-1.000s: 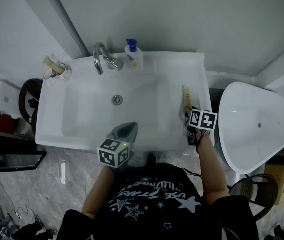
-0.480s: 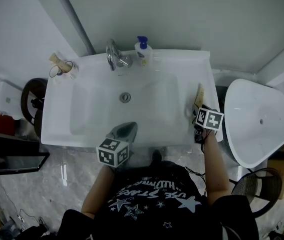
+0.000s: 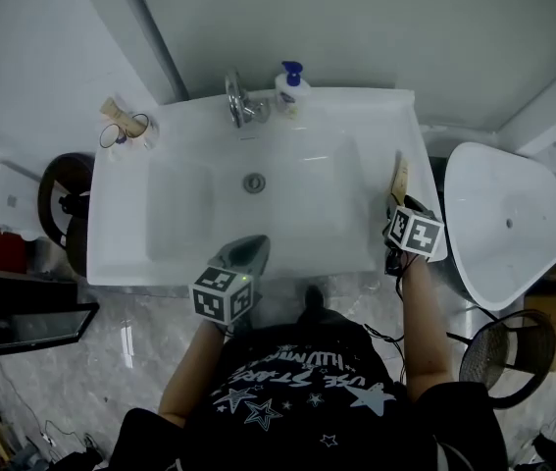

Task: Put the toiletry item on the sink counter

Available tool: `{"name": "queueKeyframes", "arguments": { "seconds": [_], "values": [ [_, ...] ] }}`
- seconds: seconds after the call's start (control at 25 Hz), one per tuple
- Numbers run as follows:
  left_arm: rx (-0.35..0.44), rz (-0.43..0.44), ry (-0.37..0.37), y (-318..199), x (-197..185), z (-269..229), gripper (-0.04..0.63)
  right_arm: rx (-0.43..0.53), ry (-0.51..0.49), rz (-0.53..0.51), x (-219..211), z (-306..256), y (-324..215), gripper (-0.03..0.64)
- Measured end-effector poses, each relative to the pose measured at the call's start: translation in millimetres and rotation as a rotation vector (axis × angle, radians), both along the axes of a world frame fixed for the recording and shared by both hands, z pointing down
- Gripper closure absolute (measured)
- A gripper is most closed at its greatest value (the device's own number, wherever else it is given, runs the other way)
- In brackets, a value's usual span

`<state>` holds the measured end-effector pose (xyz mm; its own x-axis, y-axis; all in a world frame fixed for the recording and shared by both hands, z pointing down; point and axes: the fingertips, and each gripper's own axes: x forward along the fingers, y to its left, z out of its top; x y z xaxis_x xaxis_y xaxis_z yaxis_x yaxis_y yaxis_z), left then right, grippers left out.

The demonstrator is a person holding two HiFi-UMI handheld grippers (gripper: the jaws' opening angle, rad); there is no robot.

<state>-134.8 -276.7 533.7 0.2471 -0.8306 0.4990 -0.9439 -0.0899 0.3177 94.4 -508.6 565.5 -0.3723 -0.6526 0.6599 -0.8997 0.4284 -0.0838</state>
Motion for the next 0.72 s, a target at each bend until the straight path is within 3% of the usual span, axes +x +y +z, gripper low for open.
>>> {"name": "queueKeyframes", "arguments": {
  "seconds": [0.4,0.72],
  "values": [
    [0.014,0.014,0.001,43.0,-38.9,-4.7,0.575,0.062,-0.052,-0.007,-49.2,-18.5,56.4,0.579],
    [0.019,0.024,0.015,81.1,-69.6,0.2,0.575,0.038,-0.104,-0.135,-113.7,-17.9,119.1,0.603]
  ]
}}
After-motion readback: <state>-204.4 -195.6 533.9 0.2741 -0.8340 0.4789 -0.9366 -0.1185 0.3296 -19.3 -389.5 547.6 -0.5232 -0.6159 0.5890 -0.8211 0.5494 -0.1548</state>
